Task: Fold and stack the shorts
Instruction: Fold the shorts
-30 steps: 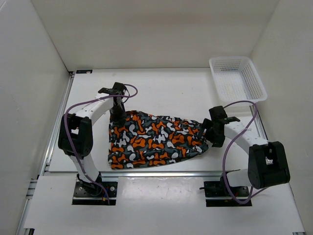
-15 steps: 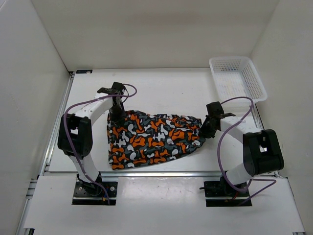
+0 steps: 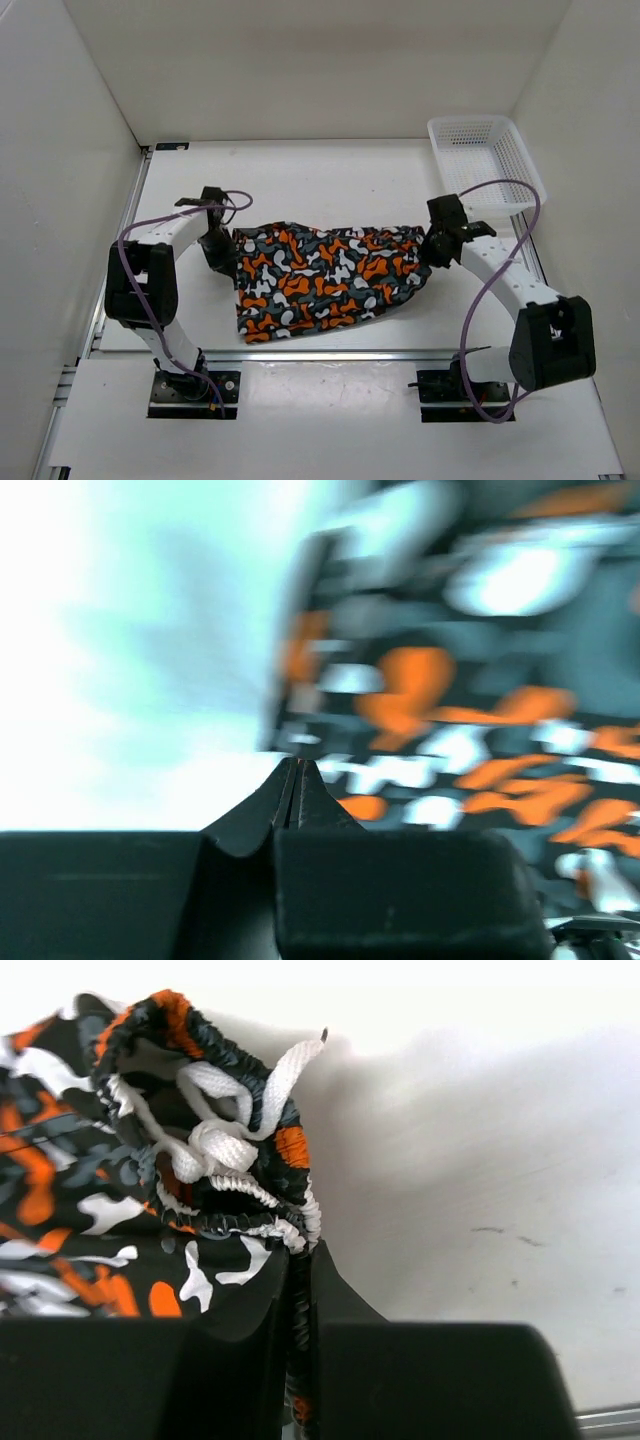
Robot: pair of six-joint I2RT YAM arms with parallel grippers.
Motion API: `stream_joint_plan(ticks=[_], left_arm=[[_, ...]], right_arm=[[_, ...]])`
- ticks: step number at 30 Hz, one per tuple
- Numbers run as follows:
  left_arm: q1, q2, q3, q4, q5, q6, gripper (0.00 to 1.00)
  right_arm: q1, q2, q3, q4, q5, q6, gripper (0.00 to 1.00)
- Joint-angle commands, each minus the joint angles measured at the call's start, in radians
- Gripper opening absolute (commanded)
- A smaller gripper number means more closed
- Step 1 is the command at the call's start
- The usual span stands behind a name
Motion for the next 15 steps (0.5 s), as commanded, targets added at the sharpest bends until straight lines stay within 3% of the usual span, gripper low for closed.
stream_joint_plan(ticks=[1,7,15], left_arm=[[0.006,-0.035,-0.083,0.072,0.071,-0.046,0.10],[-0.026,0.027,-0.132,0.140,0.113,-0.100,0.10],[-0.080,0.120,-0.083,0.175,0.137,-0.110,0.10]], right_arm=[[0.018,-0.068,0.109,-0.090,0.128,-0.041,0.00],[0.087,-0.059,0.260,-0.148,0.174,-0.082,0.00],[0.392,0.041,0.472,-0.215,0.283,-0.060,0.00]])
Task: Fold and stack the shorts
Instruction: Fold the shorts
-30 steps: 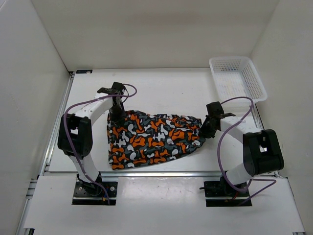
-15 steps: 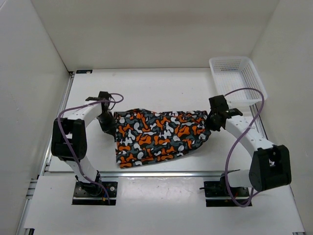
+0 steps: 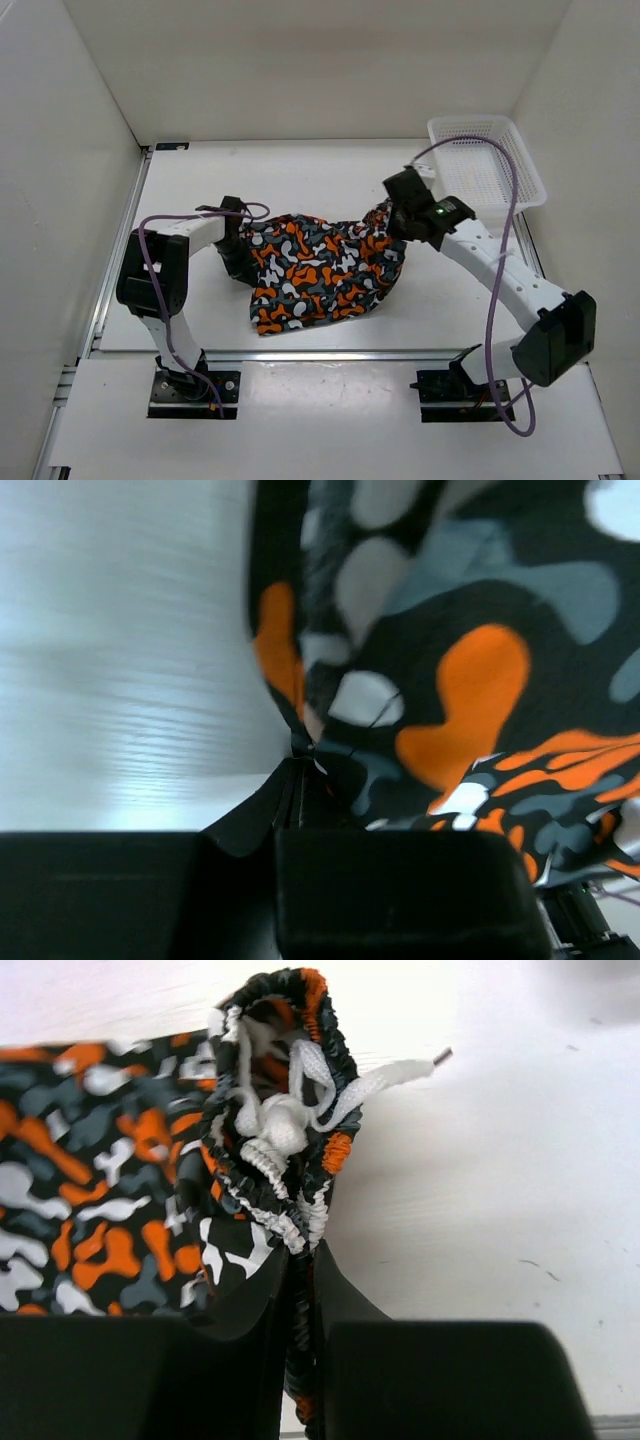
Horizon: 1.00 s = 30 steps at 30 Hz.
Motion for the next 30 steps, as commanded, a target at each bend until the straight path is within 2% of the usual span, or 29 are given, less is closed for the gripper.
stream_joint_plan(ticks=[1,7,15,24,29,30], left_arm=[[-0.010,0.033,0.008,0.064,0.010,-0.013,0.10],[-0.010,-0.019,0.008,0.064,0.010,-0.013,0.10],[0.019,-0.066,-0.022,0.054,0.000,-0.013,0.10],[0.051,-0.122,-0.013,0.015,0.022,0.008,0.10],[0.091,-0.199,0.100,-0.116,0.010,0.057,0.10],[0.101,-0.199,0.125,-0.147,-0.004,0.066,0.13]], right_arm=[[0.161,0.066,0.120,-0.052,0.087,0.014,0.00],[0.404,0.266,0.359,-0.098,0.173,0.023,0.00],[0.574,0.532,0.592,-0.089,0.173,-0.009,0.00],[0.588,0.729,0.766,-0.070,0.118,-0.030,0.00],[0.588,0.787,0.816,-0.041,0.089,-0.030,0.00],[0.588,0.787,0.828,-0.041,0.072,-0.030,0.00]])
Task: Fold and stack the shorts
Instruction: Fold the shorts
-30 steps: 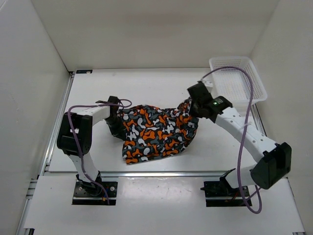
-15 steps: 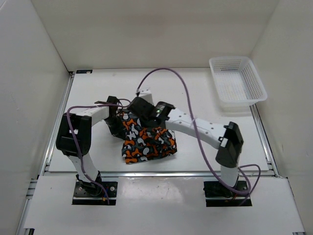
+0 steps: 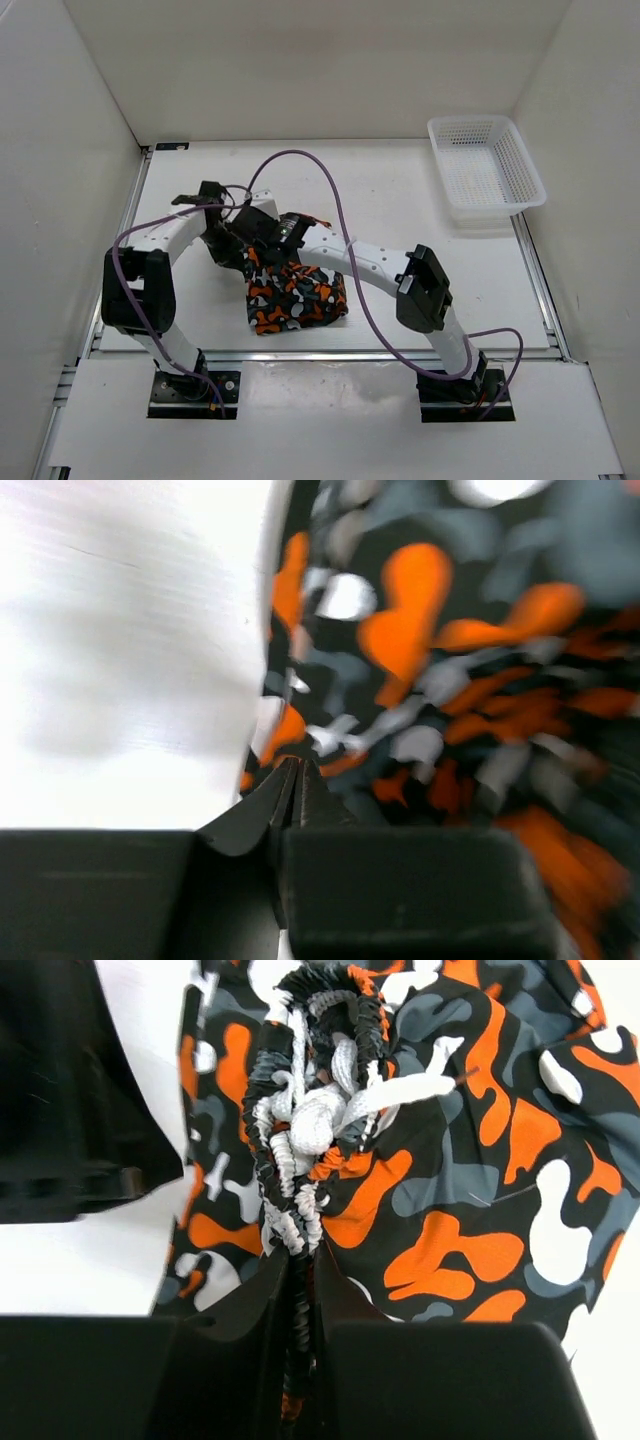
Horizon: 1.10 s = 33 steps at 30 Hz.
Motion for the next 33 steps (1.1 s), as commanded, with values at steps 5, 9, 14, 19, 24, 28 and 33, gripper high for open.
stream_joint_plan(ticks=[5,9,14,19,24,28,33], left_arm=[[0.102,-0.122,0.246,-0.223,-0.057,0.087,0.28],[0.160,-0.149,0.303,-0.258,-0.058,0.107,0.31],[0.165,-0.197,0.293,-0.243,-0.032,0.116,0.25],[0.076,-0.225,0.176,-0.125,0.103,0.092,0.10],[-0.030,-0.111,0.104,-0.008,0.119,0.040,0.10],[-0.044,0.019,0.084,0.027,0.064,0.040,0.10],[-0.068,0.140,0.084,0.050,0.010,0.090,0.10]], right_arm=[[0.000,0.030,0.095,0.080,-0.125,-0.029,0.74],[0.000,-0.104,-0.035,0.148,-0.139,-0.029,0.88],[-0.029,-0.351,-0.311,0.197,-0.067,0.030,0.56],[-0.131,-0.478,-0.618,0.244,-0.142,0.080,0.11],[-0.165,-0.414,-0.660,0.319,-0.265,0.070,0.09],[-0.188,-0.299,-0.681,0.329,-0.276,0.098,0.06],[-0.236,-0.181,-0.699,0.329,-0.276,0.116,0.04]])
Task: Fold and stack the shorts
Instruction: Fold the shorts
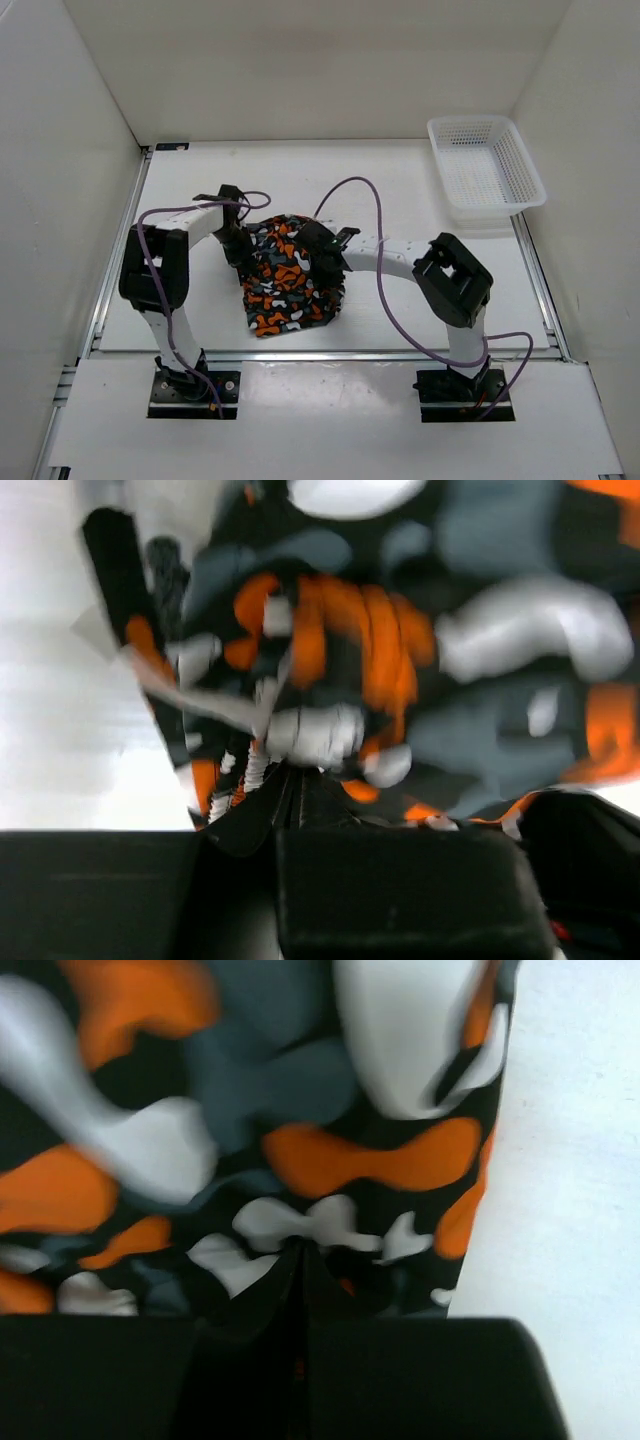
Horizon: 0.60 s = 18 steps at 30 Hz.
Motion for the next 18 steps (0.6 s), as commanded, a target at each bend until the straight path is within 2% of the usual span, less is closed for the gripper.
stream_joint_plan(ticks=[1,4,9,13,17,18], left_arm=[[-0.015,0.008,0.006,0.034,-0.042,0.031,0.10],[-0.015,-0.029,0.050,-0.018,-0.061,0.052,0.10],[-0.015,-0.133,0.195,-0.116,-0.095,0.061,0.10],[-0.015,-0.202,0.219,-0.152,-0.095,0.061,0.10],[-0.024,-0.259,0.143,-0.133,-0.086,0.037,0.10],[-0.024,-0.282,0.083,-0.118,-0.086,0.023,0.10]], right_arm=[[-0.030,0.031,0.007,-0.001,-0.014,0.013,0.04],[-0.030,-0.007,0.035,-0.037,-0.001,0.003,0.04],[-0.021,-0.211,0.045,-0.076,0.059,-0.020,0.27],[-0.007,-0.283,0.027,-0.118,0.059,-0.039,0.29],[0.048,-0.314,-0.063,-0.103,0.040,-0.038,0.29],[0.048,-0.303,-0.085,-0.075,0.023,-0.038,0.29]])
